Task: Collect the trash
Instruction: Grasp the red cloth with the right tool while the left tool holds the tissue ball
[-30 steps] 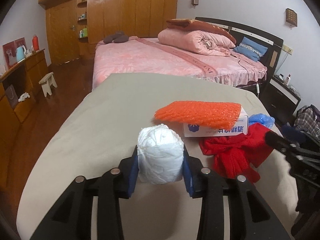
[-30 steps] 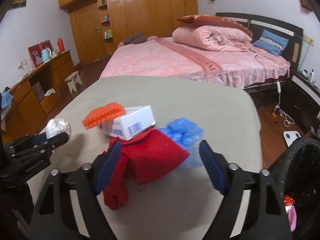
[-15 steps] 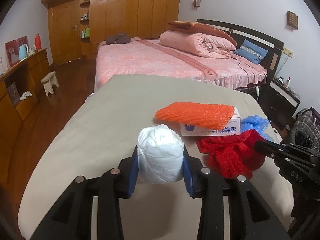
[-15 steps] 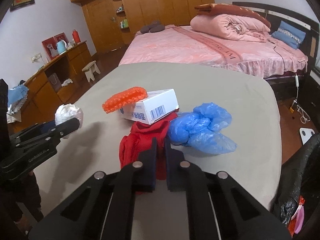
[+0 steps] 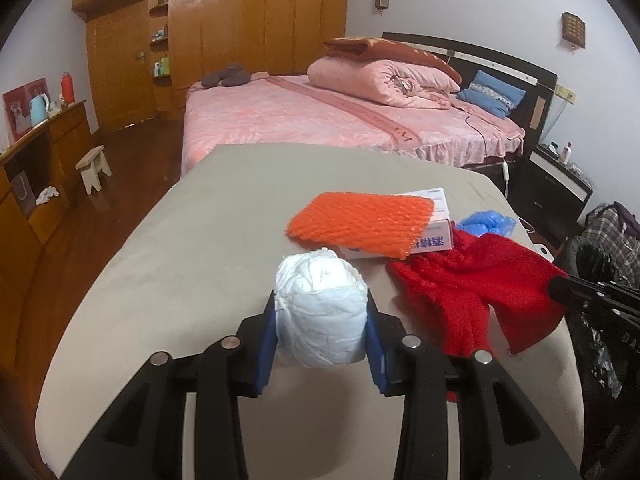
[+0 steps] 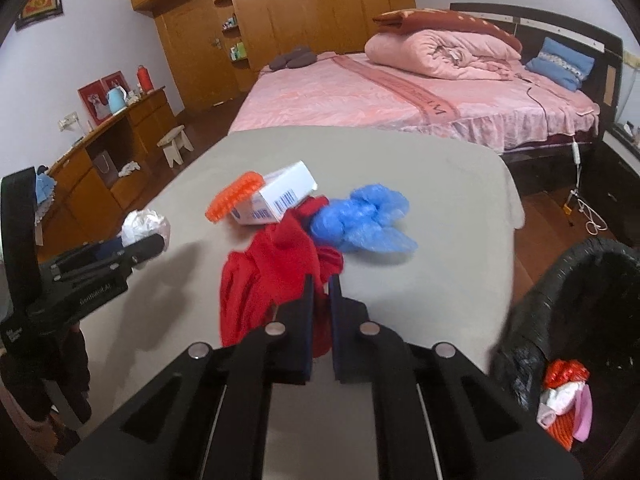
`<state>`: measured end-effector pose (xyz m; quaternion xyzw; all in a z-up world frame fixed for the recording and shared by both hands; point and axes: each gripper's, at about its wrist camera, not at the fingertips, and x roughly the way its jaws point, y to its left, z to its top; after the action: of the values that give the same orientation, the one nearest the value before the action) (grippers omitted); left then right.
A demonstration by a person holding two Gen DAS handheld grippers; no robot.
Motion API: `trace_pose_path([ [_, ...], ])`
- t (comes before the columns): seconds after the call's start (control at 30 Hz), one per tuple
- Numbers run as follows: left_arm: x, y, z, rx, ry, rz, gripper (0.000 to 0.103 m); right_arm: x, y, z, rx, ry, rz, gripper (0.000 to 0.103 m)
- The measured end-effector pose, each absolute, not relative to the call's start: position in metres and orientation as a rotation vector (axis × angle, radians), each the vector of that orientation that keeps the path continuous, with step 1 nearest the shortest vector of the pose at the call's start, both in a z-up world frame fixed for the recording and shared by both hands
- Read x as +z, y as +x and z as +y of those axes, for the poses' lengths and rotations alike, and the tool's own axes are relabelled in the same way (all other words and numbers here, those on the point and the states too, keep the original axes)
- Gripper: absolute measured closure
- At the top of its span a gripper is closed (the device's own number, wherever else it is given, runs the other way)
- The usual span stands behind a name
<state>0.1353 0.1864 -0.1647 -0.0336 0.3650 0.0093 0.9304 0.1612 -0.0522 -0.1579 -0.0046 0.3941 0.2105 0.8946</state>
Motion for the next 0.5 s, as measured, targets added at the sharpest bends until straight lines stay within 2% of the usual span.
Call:
trace_pose_path([
  [0.1, -0.166, 0.135, 0.184, 0.014, -0.070, 0.754, 0.064, -0.164, 0.160, -0.052, 0.431, -0.014, 0.837, 0.093],
  [0.17, -0.166, 0.135, 0.184, 0.013, -0.071, 0.755, 0.064, -0.166, 0.161, -0.049, 0.431, -0.019, 0.839, 0.078],
  [0.2, -0.166, 0.135, 0.184, 0.013, -0.071, 0.755, 0.064, -0.167, 0.163, -0.047, 0.431, -0.022, 0.837, 0.059],
  [0.23, -0.165, 0.135, 0.184, 0.013, -0.070, 0.754, 0.065, -0.167, 0.164, -0.045, 0.431, -0.022, 0.833, 0.049],
  [0.33, -0.164, 0.136, 0.186, 0.019, -0.066, 0.750, 0.064, -0.168, 0.172, -0.035, 0.447, -0.030, 0.824, 0.041],
  [0.5, -0.162, 0.136, 0.193, 0.035, -0.070, 0.742, 0.064, -0.174, 0.185, -0.015, 0.478, -0.066, 0.832, 0.040],
])
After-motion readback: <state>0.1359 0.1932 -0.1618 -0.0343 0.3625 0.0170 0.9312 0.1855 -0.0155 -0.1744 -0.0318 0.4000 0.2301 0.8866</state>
